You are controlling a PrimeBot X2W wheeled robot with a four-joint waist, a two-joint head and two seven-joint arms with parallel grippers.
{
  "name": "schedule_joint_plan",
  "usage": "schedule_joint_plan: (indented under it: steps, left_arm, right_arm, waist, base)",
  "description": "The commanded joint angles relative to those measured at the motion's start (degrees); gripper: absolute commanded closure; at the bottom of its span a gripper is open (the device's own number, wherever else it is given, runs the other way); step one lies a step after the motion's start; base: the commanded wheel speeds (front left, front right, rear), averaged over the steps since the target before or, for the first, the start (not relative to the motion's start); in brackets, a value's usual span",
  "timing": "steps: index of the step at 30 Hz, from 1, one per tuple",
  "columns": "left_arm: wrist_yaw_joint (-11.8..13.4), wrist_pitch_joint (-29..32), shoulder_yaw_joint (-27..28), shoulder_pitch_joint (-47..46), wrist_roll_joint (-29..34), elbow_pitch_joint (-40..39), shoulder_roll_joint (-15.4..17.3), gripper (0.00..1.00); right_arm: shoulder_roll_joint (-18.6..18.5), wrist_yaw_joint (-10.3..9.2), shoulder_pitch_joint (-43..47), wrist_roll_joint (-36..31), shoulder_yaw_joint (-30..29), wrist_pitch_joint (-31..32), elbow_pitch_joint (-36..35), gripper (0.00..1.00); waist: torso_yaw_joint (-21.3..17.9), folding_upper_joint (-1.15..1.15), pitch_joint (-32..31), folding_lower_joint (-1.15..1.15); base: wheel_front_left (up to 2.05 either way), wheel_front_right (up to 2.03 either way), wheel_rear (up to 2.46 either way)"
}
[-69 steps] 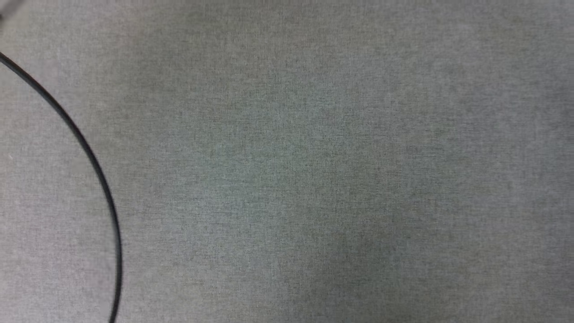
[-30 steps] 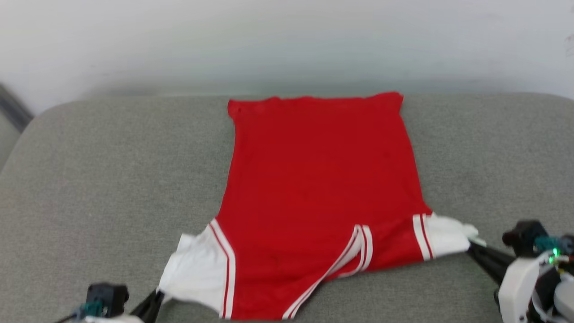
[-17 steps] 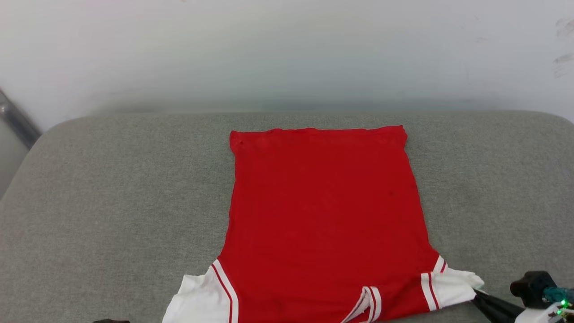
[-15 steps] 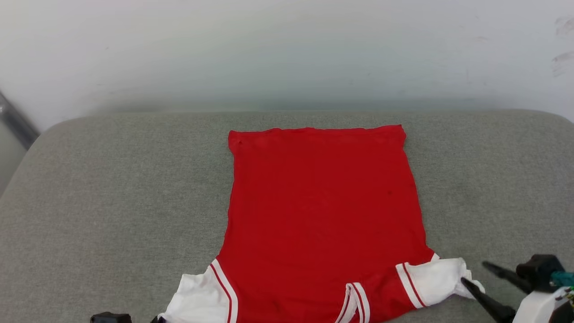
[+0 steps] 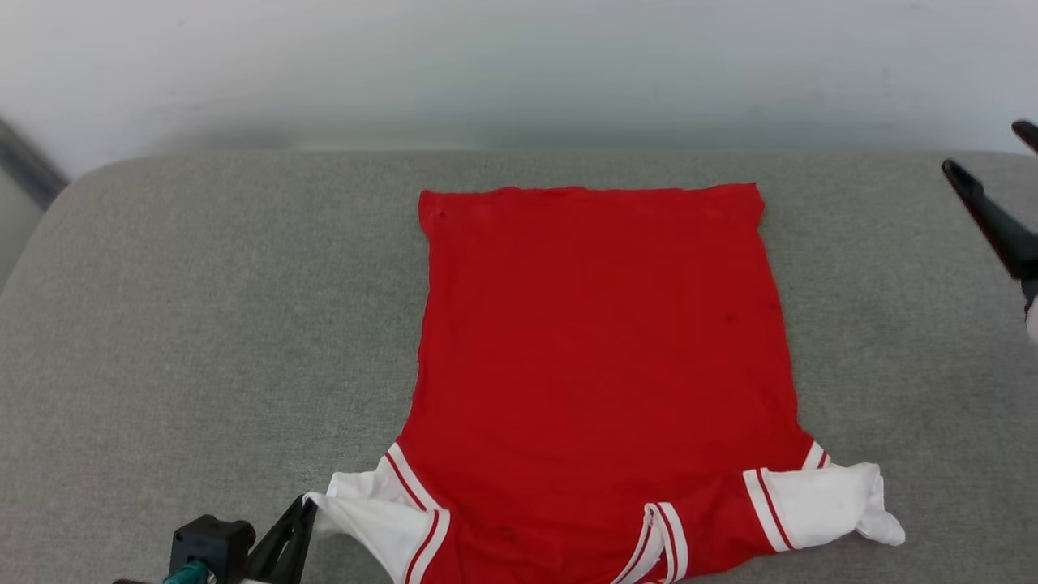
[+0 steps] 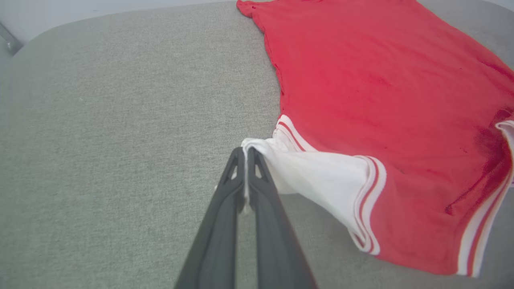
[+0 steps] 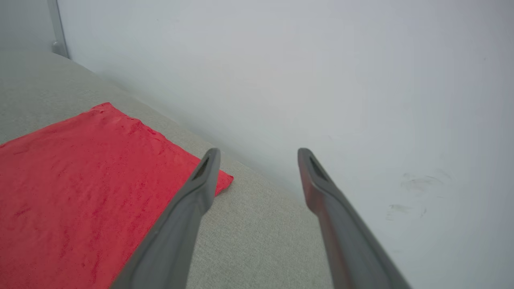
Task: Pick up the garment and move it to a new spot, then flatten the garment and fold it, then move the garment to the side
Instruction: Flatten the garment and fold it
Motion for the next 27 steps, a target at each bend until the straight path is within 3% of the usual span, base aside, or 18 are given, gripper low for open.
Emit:
schedule_joint_plan:
  steps: [1,10,11,16,18,27]
  left_arm:
    - [0.5,-0.4,0.3,-1.6,1.0,-1.0,-0.3,1.00]
    - [0.2,-0.4,1.7,-7.1,5.4,-4.0,-2.9,1.00]
    - [0.7,-0.4,1.9,-8.5,7.1,-4.9,-3.9,1.00]
    - [0.6,-0.3,1.0,-11.1,10.2,-5.7,-5.2,1.00]
    - [0.5,-0.3,0.7,-12.2,11.2,-5.8,-6.1,1.00]
    - [0.5,-0.3,0.3,-15.2,13.6,-5.6,-8.9,1.00]
  right_arm:
    - [0.2,-0.05,-3.4,-0.6,0.7,4.4,-0.3,0.00]
    - [-1.2,-0.05,-24.0,6.7,10.9,32.5,4.1,0.00]
    - [-1.3,-0.05,-29.9,10.4,12.7,42.7,8.0,0.00]
    - [0.0,-0.04,-37.6,13.7,12.5,56.9,14.5,0.00]
    - [0.7,-0.04,-40.4,12.7,12.6,60.7,15.9,0.00]
    - [5.3,-0.04,-43.8,9.4,10.9,66.4,22.1,0.00]
  waist:
    - [2.2,0.00,3.9,-0.01]
    - [7.3,0.00,14.0,-0.01]
    - [8.8,0.00,17.3,-0.01]
    - [11.3,0.00,22.9,-0.01]
    - [12.1,0.00,25.0,-0.01]
    - [14.8,0.00,30.6,-0.01]
  base:
    - [0.00,0.00,0.00]
    - [0.00,0.00,0.00]
    - [0.00,0.00,0.00]
    - [0.00,0.00,0.00]
    - [0.00,0.00,0.00]
    - [0.00,0.00,0.00]
